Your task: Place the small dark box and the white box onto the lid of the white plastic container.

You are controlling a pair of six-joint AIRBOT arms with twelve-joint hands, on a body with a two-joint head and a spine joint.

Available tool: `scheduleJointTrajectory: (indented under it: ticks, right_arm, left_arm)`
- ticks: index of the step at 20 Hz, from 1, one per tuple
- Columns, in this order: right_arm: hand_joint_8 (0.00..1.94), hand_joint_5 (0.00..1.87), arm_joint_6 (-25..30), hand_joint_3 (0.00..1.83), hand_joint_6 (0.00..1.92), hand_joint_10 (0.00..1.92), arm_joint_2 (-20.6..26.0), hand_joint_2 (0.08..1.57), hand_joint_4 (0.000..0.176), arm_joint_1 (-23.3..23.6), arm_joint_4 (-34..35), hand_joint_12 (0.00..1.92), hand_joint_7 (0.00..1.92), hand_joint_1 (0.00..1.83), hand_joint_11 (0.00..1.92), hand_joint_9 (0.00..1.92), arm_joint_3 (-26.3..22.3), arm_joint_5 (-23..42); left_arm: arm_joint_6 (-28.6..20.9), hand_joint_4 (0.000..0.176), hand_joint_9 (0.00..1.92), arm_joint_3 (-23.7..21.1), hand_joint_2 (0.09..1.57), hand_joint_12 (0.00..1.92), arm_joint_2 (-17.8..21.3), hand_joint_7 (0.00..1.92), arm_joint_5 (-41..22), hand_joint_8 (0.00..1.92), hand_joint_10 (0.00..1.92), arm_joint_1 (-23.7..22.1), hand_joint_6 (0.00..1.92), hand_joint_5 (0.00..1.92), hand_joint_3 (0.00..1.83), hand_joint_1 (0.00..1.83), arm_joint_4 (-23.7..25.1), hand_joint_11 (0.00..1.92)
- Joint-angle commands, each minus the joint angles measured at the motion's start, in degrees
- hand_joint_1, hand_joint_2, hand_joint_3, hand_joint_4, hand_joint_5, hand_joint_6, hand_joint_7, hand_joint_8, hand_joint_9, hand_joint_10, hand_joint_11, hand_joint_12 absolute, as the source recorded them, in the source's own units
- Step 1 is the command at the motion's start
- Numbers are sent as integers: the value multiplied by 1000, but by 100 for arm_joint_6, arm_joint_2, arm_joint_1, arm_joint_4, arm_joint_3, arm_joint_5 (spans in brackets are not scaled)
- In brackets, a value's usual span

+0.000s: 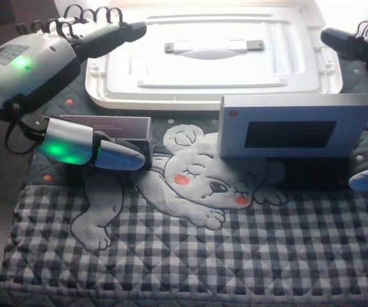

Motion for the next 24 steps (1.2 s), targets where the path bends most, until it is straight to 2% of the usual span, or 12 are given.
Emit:
scheduleJointTrajectory:
  ticks: [1,3,5,6,8,10,13,15,16,17,22,24]
  right_arm:
    - [1,59,24,11,2,10,50,650,95,111,161,645,97,863,0,160,45,633]
    - [1,63,23,0,1,2,46,636,111,372,-70,588,92,861,0,145,45,402]
    - [3,48,-6,0,2,3,4,635,94,581,-277,517,84,878,0,106,60,196]
    - [3,42,-16,0,0,3,-36,627,108,662,-347,471,91,867,0,87,85,113]
    - [4,52,-16,6,1,11,-129,662,64,788,-456,705,127,810,0,148,159,-68]
    - [4,46,-16,8,0,9,-198,672,100,864,-513,746,134,927,0,155,219,-201]
    - [0,18,-16,0,2,3,-269,570,65,906,-515,231,78,837,0,32,304,-331]
    - [1,14,-16,0,0,0,-314,575,79,976,-514,157,62,835,0,13,372,-462]
    - [7,14,-16,0,0,14,-341,569,75,1037,-516,174,78,792,43,47,405,-544]
    - [3,23,-16,0,1,7,-362,550,76,1068,-518,185,97,786,55,67,427,-584]
    - [1,45,-15,0,0,3,-532,567,115,1224,-541,445,147,799,0,99,538,-779]
    - [0,34,-15,0,0,3,-607,549,135,1241,-549,366,143,833,0,110,576,-816]
  left_arm:
    - [-21,3,239,31,709,546,7,212,-684,2,10,-92,0,196,9,668,-18,17]
    - [-22,5,234,31,701,541,19,207,-718,0,5,-84,7,215,2,683,-21,6]
    - [-24,0,218,30,713,492,25,197,-708,1,3,-80,3,211,5,723,-25,0]
    - [-22,0,206,33,755,499,25,197,-664,1,0,-81,2,212,14,739,-26,0]
    - [-22,0,157,58,788,526,17,190,-558,0,0,-81,2,217,16,710,-26,0]
    - [-22,0,152,101,812,577,-4,203,-450,4,0,-92,4,229,16,722,-37,0]
    - [-22,31,245,170,765,733,-57,252,-258,4,11,-158,2,247,0,732,-43,0]
    - [-22,78,268,235,754,770,-123,244,-95,3,12,-179,1,244,0,722,-41,0]
    - [-22,66,275,282,755,776,-174,250,-4,5,13,-180,1,243,0,711,-43,0]
    - [-23,0,303,311,750,785,-209,307,56,7,12,-180,4,289,0,724,-43,5]
    - [-24,0,324,524,746,605,-452,310,390,0,0,-183,0,238,8,751,-91,71]
    - [-25,0,298,590,745,649,-513,294,487,3,5,-183,5,236,0,794,-107,41]
